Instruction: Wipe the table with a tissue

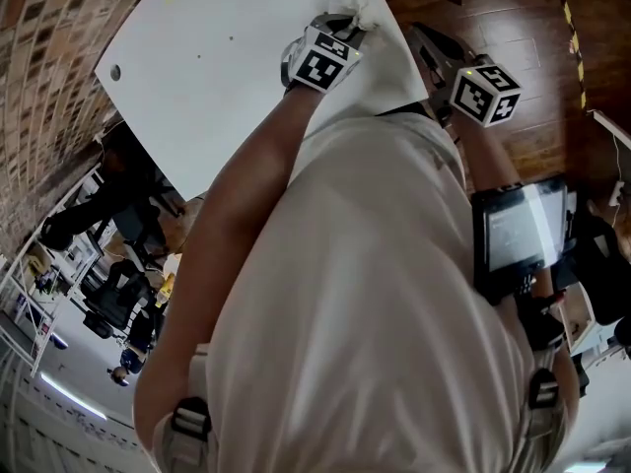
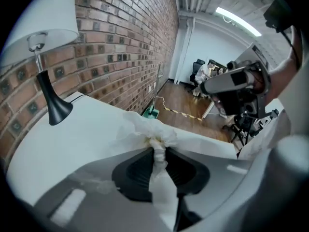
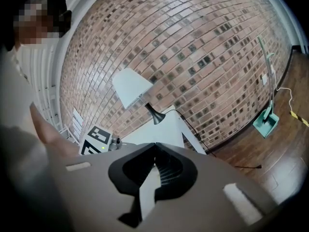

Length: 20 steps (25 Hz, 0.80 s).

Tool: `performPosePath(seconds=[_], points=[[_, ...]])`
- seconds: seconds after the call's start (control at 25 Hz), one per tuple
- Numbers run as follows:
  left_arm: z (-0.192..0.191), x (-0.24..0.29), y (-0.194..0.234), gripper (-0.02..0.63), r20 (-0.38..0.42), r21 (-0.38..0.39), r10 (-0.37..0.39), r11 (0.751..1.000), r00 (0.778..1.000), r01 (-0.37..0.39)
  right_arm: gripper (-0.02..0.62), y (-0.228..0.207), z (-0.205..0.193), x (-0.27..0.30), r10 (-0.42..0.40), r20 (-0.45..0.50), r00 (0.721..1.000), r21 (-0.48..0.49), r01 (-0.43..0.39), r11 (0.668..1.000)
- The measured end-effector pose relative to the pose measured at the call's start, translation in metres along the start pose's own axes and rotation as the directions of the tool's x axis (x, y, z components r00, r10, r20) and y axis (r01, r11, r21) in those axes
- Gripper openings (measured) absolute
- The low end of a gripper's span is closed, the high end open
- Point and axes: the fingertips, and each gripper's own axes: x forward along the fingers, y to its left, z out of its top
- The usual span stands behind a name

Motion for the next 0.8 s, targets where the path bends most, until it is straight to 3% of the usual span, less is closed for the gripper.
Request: performPosePath(seconds=[0.4,0.56,0.8], points=[[-0.008,0.001,0.014,0.077,-0.021,-0.031,0.004,0.999,1.0,-0.005,0.008,-0.004,-0.003,-0.003,-0.007,0.013,1.0,0.021,0.006,1.0],[-0.015,-0.006,0.043,0.077,0.008,-0.112,0.065,0.992,0.998,-0.064,0.008,-0.005,-0.003,-0.003,-0.004,0.014,1.0,0.02,0.004,1.0],[-0.03,-0.027,0.078,0.077,-0.009,-0.23,0.155,0.961,0.988,-0.153,0.008,-0.005,-0.004,-0.005,0.003,0.014,1.0,0.026,-0.004,1.0]])
